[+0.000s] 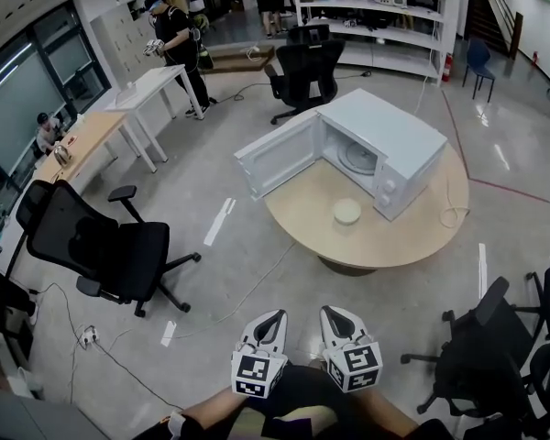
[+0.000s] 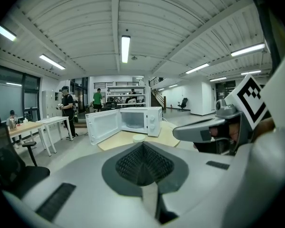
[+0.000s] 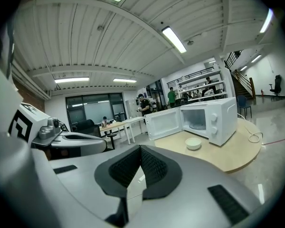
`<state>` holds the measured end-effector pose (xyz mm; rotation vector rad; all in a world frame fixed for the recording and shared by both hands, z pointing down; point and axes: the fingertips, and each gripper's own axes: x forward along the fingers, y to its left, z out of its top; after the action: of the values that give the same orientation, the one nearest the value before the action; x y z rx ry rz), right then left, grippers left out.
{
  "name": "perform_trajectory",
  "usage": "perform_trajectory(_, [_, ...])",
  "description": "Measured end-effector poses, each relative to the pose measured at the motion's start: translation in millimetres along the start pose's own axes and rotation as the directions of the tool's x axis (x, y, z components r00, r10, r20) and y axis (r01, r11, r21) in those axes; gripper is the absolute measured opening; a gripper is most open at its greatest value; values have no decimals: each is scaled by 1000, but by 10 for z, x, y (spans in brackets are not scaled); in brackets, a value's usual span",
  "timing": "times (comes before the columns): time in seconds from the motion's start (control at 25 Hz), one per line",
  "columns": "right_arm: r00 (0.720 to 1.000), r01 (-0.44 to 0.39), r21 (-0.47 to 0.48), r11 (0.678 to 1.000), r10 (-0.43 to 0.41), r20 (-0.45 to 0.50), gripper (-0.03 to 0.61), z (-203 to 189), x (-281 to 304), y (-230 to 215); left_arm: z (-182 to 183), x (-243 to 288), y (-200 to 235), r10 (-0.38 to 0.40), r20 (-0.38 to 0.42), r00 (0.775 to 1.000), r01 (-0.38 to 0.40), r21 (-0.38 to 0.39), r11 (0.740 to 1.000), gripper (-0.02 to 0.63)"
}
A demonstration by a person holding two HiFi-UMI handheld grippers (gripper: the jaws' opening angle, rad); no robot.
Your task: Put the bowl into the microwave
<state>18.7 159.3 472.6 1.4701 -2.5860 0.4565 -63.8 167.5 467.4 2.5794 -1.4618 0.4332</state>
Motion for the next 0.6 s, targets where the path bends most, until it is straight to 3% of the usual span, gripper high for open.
perform_trajectory(0.36, [1000,-21,0,1000,21,-16,15,-27,82,-91,-15,108,-5,18,-7,1000,-19,-8,1000,46])
perform_trajectory(0.6, [1000,19,5,1000,-19,-21,15,10,149,-273,64,342,-5,-23,1,1000,23,1,1000,46])
